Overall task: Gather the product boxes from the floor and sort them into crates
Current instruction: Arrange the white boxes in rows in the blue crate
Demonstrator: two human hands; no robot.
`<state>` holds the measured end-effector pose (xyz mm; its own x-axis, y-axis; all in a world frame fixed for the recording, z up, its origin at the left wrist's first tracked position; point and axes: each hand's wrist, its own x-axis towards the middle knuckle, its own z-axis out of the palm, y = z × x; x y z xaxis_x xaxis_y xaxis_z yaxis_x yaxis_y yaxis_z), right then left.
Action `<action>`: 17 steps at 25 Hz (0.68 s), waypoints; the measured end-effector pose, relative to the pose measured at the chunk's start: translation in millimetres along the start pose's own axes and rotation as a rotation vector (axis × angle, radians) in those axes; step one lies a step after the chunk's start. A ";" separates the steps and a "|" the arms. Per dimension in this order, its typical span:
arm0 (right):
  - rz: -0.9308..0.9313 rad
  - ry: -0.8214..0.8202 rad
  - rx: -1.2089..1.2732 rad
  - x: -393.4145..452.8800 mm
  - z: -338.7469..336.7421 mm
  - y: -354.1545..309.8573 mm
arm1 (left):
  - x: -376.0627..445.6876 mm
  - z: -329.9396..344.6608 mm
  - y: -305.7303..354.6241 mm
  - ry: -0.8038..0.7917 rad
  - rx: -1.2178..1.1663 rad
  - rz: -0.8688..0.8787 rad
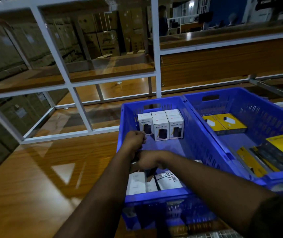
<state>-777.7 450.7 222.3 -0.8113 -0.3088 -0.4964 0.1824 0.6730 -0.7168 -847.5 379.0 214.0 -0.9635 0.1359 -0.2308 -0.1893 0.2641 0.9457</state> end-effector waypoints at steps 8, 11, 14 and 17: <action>0.064 0.296 0.672 -15.4 -61.7 37.1 | -3.2 -3.3 2.6 0.054 -0.063 -0.025; -0.027 0.439 0.990 -18.0 -78.6 50.9 | -4.9 -3.0 4.1 -0.027 -0.027 -0.047; -0.094 0.476 1.171 -20.1 -85.3 52.8 | -13.6 -0.4 6.3 -0.189 0.000 -0.125; -0.134 0.463 1.221 -19.4 -85.3 51.2 | -15.8 -1.1 6.5 -0.248 -0.049 -0.150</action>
<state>-800.0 548.4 237.0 -0.9319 0.0970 -0.3495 0.2699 -0.4582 -0.8469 -833.7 377.5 224.1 -0.8494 0.3298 -0.4119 -0.3405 0.2536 0.9054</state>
